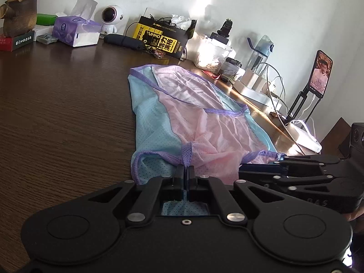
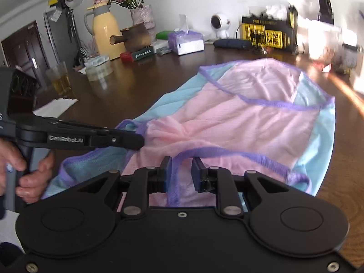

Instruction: Fold clothes

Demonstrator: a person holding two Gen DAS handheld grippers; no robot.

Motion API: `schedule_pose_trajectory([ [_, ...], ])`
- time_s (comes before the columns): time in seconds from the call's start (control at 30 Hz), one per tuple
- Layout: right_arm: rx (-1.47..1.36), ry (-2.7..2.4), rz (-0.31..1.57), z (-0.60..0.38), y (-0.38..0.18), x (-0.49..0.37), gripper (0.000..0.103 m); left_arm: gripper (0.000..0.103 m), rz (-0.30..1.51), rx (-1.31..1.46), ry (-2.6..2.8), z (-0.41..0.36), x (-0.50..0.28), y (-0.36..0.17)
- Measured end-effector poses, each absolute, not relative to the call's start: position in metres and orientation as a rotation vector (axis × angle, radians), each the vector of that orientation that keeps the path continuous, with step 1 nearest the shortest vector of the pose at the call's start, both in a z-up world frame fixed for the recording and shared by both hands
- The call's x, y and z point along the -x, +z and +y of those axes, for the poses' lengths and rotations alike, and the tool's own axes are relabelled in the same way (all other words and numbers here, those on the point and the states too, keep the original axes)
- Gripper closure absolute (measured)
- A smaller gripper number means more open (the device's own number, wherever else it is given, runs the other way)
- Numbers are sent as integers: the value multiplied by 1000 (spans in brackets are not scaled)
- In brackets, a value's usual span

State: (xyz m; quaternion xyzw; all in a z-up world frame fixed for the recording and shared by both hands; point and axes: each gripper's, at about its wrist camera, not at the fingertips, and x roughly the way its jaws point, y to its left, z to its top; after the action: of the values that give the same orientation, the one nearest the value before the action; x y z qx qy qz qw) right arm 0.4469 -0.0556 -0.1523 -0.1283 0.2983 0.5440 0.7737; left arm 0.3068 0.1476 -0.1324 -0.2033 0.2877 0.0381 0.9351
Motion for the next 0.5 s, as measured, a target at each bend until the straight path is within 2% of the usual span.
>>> schedule_pose_trajectory([
  [0.1,352,1179,621,-47,-150,-435,73,101,588,406,73,146,-308,-133],
  [0.13,372,1182,615,-44,-149,-432,64,101,588,405,71,145,-308,-133],
  [0.17,387,1183,613,-41,-149,-430,60,101,588,406,70,145,-308,-133],
  [0.3,265,1138,659,-39,-150,-443,62,101,584,421,66,147,-307,-135],
  [0.33,246,1135,660,-40,-151,-445,70,101,583,425,65,148,-306,-135],
  [0.37,256,1144,653,-40,-151,-444,91,101,582,429,64,148,-306,-135],
  [0.4,270,1152,648,-40,-151,-442,98,101,582,430,64,149,-306,-135],
  [0.5,302,1149,619,-44,-149,-434,98,101,581,432,64,149,-306,-135],
])
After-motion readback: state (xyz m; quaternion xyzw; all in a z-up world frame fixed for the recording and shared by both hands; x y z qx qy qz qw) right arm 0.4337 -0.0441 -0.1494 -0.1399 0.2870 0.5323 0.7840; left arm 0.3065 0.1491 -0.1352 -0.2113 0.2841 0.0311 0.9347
